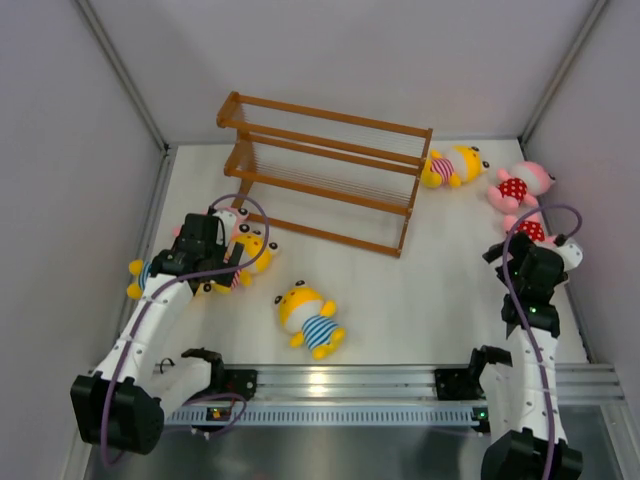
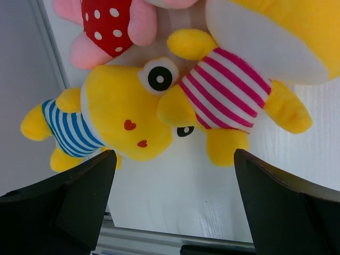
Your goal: Place and organize the stuffed toys onto the shelf
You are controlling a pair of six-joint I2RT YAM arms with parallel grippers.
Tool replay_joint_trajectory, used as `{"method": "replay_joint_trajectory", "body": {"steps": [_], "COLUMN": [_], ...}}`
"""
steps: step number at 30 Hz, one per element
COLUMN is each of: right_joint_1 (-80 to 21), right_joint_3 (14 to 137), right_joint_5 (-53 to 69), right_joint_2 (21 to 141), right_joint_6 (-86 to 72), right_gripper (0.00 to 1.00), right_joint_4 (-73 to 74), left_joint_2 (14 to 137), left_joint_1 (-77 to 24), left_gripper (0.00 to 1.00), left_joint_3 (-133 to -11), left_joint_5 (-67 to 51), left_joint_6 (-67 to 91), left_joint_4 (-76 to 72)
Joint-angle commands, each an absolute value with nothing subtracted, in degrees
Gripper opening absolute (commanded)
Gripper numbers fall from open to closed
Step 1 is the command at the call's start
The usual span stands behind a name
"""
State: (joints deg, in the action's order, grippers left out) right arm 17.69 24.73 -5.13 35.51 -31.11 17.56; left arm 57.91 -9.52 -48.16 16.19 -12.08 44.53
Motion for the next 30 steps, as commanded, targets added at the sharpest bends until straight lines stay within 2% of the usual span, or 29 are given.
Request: {"method": "replay_joint_trajectory", "body": {"steps": [1,7,9,10,13,17,22,25,30], "right_joint_1": [17.75,17.84,17.75,17.75,17.67,16.18,11.88,9.33,7.03], "right_joint_3": [26.19,27.16,29.69,34.14,42.08,51.40,63.18,65.74,68.19], "right_joint_5": [-8.19,1.13,-5.76,-13.46,-20.72,-22.85,-29.34,-34.45,-34.98], "right_joint_2": [34.45,35.24,40.23,42.95,55.43,71.93,83.74,89.29,98.23], "right_joint_6": [-39.88,-32.19,-32.95,-32.87,-28.66,-24.70,-21.88,-23.90,-23.21], "right_gripper": [0.99,0.98,0.89,0.86,0.88,0.93,0.96,0.97,0.96], "right_joint_4": [12.58,1.07,6.71,9.29,13.70,17.31,23.88,26.11,24.16], "left_joint_2": [56.86,56.78,56.78,56.78,57.48,59.58,61.08,61.52,62.49], "left_joint_1": [-9.23,-9.23,-9.23,-9.23,-9.23,-9.23,-9.23,-9.23,-9.23], "left_gripper": [0.98,0.98,0.98,0.98,0.98,0.98,0.98,0.98,0.98], "left_joint_3": [-47.81,-47.81,-47.81,-47.81,-47.90,-48.51,-49.39,-49.48,-49.83], "left_joint_5": [16.27,16.17,17.05,17.14,16.53,17.31,18.28,18.11,18.02], "left_joint_6": [-11.60,-12.83,-13.09,-13.18,-13.27,-13.27,-12.92,-12.92,-12.92], "left_joint_4": [41.66,41.75,41.75,41.75,41.84,41.84,41.84,41.84,42.01]}}
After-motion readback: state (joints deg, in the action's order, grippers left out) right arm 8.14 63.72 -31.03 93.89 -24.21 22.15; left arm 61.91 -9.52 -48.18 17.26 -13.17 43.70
